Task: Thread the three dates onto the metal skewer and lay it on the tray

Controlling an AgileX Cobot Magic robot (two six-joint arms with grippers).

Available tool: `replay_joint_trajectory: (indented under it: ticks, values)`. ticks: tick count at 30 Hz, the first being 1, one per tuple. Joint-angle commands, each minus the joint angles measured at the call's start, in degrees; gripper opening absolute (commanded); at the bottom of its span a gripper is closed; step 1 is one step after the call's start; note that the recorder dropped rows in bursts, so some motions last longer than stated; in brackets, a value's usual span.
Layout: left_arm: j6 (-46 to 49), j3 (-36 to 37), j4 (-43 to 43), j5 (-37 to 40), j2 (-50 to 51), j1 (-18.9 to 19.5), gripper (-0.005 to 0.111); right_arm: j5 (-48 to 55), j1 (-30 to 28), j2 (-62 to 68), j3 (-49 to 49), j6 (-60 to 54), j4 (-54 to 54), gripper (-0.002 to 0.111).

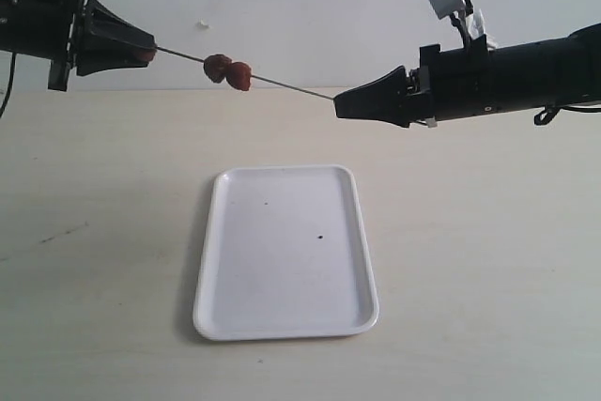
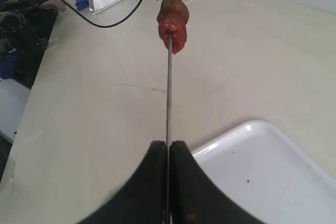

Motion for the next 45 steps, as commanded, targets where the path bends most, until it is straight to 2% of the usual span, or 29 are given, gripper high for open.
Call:
replay_joint_trajectory:
  ticks: [1,12,34,45]
  values:
    - [0.42,-0.03,-2.70,0.08,-0.15,-0.42,0.024,0.61,-0.28,-0.05,-0.43,-0.68,0.91,0.000]
    - [0.79,-0.03,-3.13,0.08,-0.15,1.61,0.024,0.61,-0.95,-0.05,-0.43,-1.11,1.01,0.000]
    - [1.37,-0.03,-3.70,0.08,-0.15,-2.26,0.024,0.61,-0.82,-0.05,-0.43,-1.11,1.14,0.000]
    - [1.50,-0.03,-3.70,0.08,-0.15,-2.25,0.024,0.61,-0.14,-0.05,-0.43,-1.38,1.38,0.000]
